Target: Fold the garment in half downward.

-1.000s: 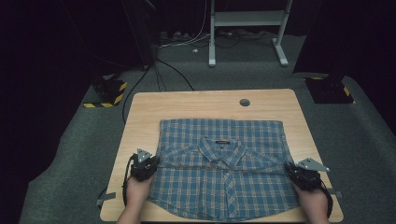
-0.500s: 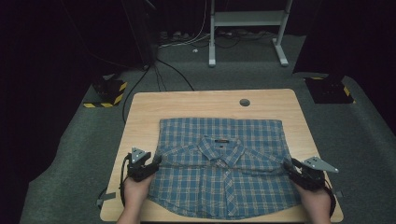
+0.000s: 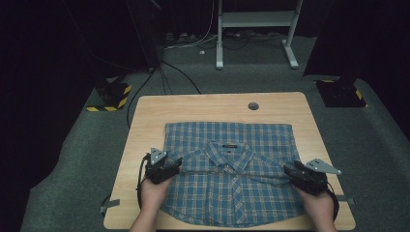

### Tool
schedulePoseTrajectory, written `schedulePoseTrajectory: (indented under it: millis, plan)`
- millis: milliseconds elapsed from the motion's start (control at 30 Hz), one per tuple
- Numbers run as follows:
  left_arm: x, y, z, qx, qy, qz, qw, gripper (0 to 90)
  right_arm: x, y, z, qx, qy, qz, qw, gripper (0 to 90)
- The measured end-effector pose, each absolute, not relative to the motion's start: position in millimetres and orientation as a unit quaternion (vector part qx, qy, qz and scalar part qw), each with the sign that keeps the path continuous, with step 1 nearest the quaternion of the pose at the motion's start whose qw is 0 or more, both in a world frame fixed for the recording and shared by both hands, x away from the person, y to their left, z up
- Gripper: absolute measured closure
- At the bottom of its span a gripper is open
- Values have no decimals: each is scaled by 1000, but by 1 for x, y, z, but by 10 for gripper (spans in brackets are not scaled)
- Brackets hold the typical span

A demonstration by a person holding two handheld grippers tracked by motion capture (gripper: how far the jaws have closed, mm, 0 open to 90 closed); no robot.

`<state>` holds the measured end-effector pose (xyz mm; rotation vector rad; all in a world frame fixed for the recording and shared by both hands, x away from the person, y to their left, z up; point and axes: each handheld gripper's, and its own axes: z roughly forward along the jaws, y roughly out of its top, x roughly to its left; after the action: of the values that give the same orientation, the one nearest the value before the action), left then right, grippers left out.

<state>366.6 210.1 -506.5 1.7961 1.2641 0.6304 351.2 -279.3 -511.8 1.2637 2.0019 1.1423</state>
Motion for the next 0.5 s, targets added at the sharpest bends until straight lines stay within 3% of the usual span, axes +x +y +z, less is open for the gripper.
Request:
schedulePoseTrajectory:
  millis: [500]
  plan:
    - [391, 168, -515, 741, 487, 225, 405, 336, 373, -239, -512, 439, 758, 423, 233, 446]
